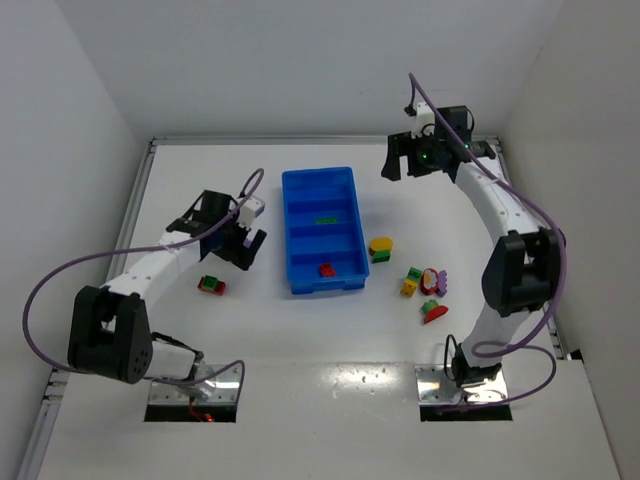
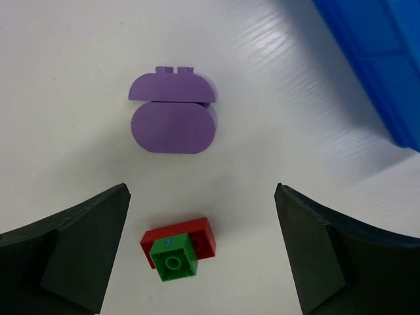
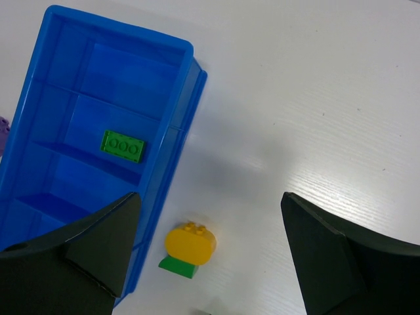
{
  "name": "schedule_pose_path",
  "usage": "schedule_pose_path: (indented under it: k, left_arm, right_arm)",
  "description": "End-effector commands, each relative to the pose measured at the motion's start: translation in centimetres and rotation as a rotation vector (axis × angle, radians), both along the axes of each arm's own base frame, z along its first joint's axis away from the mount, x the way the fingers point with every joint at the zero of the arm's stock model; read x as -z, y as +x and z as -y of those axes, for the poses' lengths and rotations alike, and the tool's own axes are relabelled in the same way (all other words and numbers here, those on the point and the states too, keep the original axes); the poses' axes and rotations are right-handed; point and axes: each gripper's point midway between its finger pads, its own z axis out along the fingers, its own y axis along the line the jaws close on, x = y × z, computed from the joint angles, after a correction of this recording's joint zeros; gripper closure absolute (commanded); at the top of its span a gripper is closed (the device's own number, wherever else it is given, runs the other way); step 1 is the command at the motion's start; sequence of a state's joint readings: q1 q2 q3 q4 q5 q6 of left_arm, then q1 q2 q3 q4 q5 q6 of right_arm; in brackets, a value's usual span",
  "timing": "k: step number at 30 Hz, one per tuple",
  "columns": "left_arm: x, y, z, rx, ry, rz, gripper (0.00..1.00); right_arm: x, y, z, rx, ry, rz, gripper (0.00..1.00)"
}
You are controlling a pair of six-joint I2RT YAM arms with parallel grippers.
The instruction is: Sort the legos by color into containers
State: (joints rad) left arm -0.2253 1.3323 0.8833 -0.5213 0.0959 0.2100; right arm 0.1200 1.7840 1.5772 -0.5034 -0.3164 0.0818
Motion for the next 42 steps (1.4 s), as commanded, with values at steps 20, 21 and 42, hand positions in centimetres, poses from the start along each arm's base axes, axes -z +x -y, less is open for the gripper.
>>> schedule_pose_path:
  k: [20,21,42]
  left_arm:
    - [4.2,6.9,-0.5,0.084,-0.002,-0.008,0.10]
    - [4.6,6.8,-0.5,0.084,-0.001,-0.018,0.15]
    - [6.4,5.1,-1.4,0.103,-0.034,-0.105,0.23]
  right_arm:
    - [-0.8,1.2,-0.3,-0.020,-0.007,0.039,0.12]
    - [-0.3,1.3,-0.4,-0.020,-0.009,0.028,0.12]
    - [-0.2,2.0,-0.3,-0.018,-0.021,0.030,0.12]
